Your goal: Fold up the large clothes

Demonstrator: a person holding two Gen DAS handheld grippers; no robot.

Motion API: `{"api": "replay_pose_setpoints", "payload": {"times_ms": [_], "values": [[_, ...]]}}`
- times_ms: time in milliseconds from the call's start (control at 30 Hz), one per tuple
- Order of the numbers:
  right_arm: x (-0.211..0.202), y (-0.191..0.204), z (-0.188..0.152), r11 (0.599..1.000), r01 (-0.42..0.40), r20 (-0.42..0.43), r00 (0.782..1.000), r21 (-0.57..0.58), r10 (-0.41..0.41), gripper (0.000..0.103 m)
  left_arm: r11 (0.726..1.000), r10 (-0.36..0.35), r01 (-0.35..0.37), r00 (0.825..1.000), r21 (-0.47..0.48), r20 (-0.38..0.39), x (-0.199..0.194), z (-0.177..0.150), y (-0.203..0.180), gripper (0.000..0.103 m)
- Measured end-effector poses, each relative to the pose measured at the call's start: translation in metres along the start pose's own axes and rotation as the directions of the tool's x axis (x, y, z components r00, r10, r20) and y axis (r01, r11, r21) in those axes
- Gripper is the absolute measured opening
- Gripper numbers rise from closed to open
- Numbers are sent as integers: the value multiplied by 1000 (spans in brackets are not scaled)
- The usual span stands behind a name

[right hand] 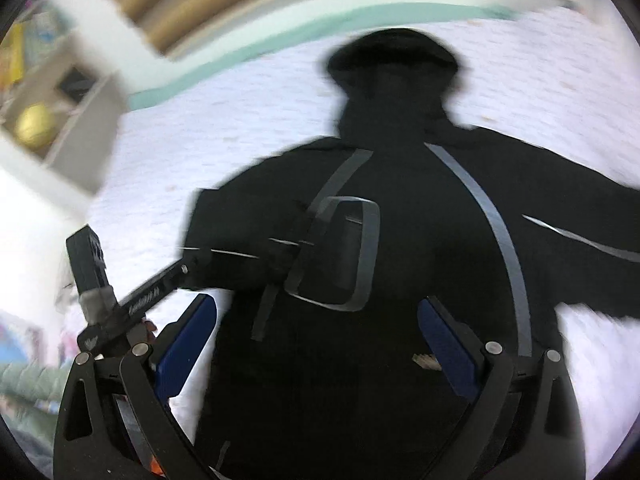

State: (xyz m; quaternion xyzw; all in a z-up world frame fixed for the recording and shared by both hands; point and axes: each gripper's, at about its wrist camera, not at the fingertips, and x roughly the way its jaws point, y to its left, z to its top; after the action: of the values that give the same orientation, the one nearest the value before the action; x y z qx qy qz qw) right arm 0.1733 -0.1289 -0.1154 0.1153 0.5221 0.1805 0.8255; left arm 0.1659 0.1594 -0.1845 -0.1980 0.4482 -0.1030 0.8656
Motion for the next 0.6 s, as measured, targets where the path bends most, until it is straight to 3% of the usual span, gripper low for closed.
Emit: {"api": "replay_pose_setpoints", "payload": {"times_ms": [67, 133, 267, 333, 467, 600], "values": [[36, 1, 13, 995, -94, -35, 995, -24, 93, 101, 1000, 24, -24, 1000, -5, 12, -19, -1, 7, 54], [80, -3, 23, 991, -131, -119, 985, -14, 128, 101, 999, 51, -51, 999, -15, 14, -32, -6, 14, 54], [165, -1, 33, 996, -72, -272, 961, -49, 57, 101, 995, 81, -81, 997, -51, 2, -42, -19, 31, 54], [194, -2, 32, 994, -97, -312, 947, -42, 79, 101, 991, 106, -108, 994, -75, -28, -39, -27, 41, 54], [241, -5, 31, 982, -182, -347, 919, 50, 188, 101, 984, 118, -125, 991, -130, -61, -35, -37, 58, 54], [258, 1, 31, 981, -185, -340, 920, 59, 194, 98, 979, 109, -116, 993, -169, -50, -39, -40, 65, 54]]}}
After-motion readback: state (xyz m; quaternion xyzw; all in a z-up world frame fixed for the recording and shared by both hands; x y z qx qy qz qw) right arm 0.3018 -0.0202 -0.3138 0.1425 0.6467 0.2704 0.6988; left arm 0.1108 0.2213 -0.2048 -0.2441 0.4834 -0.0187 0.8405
